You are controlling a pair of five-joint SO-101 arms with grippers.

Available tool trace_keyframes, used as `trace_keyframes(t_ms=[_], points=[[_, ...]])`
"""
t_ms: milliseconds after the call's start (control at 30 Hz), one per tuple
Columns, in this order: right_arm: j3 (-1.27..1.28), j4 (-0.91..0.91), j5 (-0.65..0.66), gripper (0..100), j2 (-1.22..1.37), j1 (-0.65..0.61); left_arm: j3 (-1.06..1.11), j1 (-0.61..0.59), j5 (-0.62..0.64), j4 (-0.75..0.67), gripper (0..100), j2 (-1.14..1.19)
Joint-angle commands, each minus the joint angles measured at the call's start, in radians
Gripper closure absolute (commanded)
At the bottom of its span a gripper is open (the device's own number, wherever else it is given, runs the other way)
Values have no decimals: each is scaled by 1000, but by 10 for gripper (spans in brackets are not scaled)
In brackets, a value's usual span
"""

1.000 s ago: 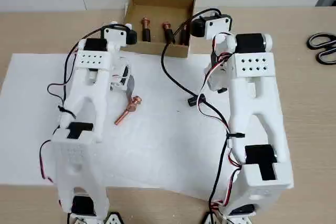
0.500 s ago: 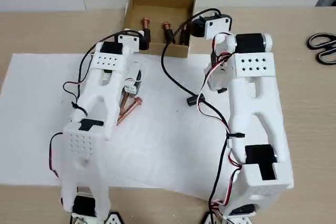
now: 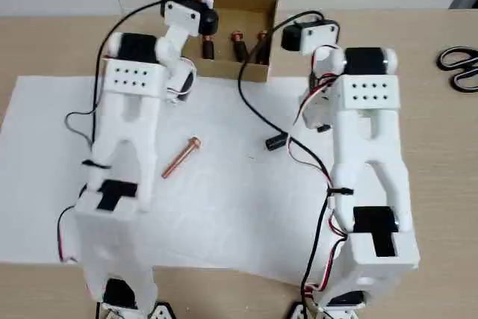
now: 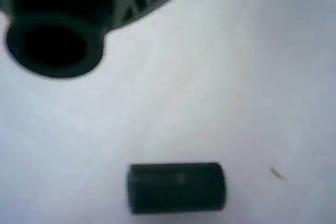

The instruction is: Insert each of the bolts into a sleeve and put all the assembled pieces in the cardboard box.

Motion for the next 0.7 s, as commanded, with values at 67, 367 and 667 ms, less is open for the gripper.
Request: trace_keyframes(t_ms=[67,367,667], points=[[-8,12,-8,995,-166,68,189,43,-118,18,995,-244],[-5,12,-8,995,-289,71,631,15,-127,-192,995,-322],[-3,13,-37,995,-295,70,515,31,-121,-295,995,-313]])
